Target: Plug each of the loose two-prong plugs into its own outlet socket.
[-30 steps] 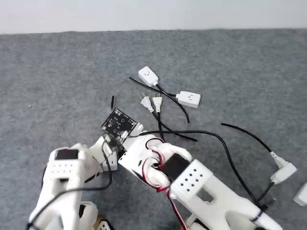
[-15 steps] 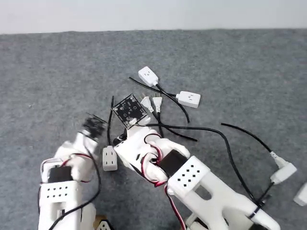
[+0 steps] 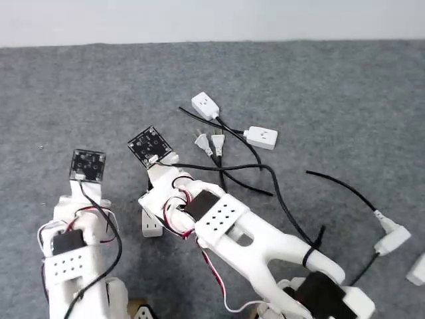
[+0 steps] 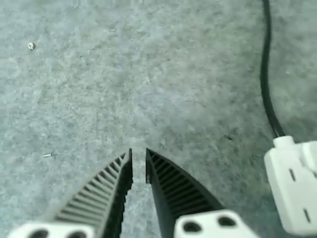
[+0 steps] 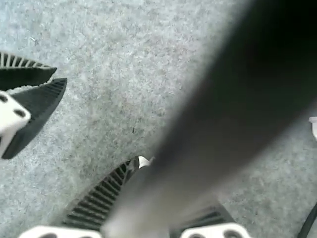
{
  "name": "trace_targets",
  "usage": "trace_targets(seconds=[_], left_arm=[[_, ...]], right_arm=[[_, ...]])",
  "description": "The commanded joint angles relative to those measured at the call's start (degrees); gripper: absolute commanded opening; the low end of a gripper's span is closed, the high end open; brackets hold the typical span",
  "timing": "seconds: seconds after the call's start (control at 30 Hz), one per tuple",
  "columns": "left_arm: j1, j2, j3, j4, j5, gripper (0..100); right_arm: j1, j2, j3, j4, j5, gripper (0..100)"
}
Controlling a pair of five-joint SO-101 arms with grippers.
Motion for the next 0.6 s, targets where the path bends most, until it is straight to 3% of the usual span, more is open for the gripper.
trace_targets(seconds=[0.0, 0.17, 0.57], left_arm=[[-1.0, 12.3, -8.8, -1.8, 1.0, 4], [-2.5, 28.3, -19.6, -0.4, 1.0, 2], [-2.5, 29.5, -20.6, 0.3, 1.0, 2]], right_arm=[[-0.7, 0.3, -3.8, -1.5, 1.0, 0.9], [-1.6, 0.7, -3.7, -1.5, 1.1, 0.9], [-3.0, 0.8, -0.7, -1.4, 1.1, 0.9]])
